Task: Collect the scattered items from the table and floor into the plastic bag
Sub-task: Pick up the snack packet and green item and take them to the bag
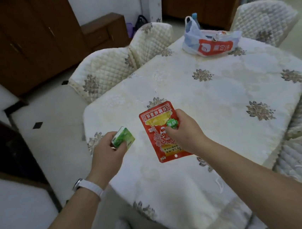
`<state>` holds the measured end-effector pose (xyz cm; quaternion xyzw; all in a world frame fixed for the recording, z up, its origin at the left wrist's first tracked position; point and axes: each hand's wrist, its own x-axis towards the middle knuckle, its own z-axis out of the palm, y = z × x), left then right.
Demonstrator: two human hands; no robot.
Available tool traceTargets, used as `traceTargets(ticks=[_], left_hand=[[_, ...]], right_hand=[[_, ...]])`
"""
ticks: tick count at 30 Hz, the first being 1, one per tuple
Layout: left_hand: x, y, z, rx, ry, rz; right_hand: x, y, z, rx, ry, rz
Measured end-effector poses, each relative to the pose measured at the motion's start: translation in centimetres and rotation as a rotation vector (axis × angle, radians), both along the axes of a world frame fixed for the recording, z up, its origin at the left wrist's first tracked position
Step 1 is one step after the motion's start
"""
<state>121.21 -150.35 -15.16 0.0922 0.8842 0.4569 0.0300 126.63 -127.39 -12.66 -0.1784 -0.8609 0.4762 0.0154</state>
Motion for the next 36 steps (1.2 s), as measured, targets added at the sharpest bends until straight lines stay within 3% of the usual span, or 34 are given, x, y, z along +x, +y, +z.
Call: traceTargets(ticks=[5, 16, 28, 36], left_hand=[[-3.9, -9.3, -0.7, 0.088, -0.02, 0.071], [-13.2, -31.4, 0.0, 0.077, 0.015, 0.237], [-21.5, -42.6, -2.0, 0.113, -0.049, 0.416], [-35.1, -46.2, -2.6, 0.064, -0.086, 0.461]], right_hand=[[-6.1, -8.8, -0.2, 0.037, 0.001, 0.05], [-18.6, -30.4, 1.0, 0.068, 0.013, 0.221], [-31.8, -40.9, -1.0, 0.062, -0.007, 0.357], [-47.2, -45.3, -3.3, -0.092, -0.057, 0.379]])
